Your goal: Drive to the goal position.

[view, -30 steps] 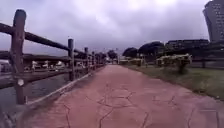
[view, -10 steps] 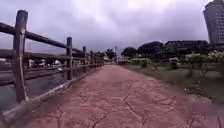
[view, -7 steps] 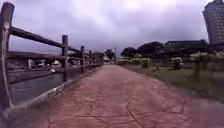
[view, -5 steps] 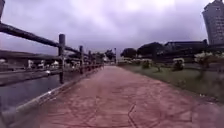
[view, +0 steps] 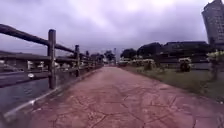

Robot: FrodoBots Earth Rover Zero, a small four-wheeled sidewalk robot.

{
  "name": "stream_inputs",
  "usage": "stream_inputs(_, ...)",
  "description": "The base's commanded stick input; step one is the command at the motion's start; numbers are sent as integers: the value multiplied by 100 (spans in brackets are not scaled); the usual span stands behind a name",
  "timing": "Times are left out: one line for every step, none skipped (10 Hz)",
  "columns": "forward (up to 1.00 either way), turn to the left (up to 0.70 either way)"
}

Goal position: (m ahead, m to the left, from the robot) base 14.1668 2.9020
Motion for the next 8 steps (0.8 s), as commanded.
stream_inputs(98, 0)
stream_inputs(98, 0)
stream_inputs(98, 0)
stream_inputs(98, 0)
stream_inputs(98, 0)
stream_inputs(98, 0)
stream_inputs(98, 0)
stream_inputs(98, 0)
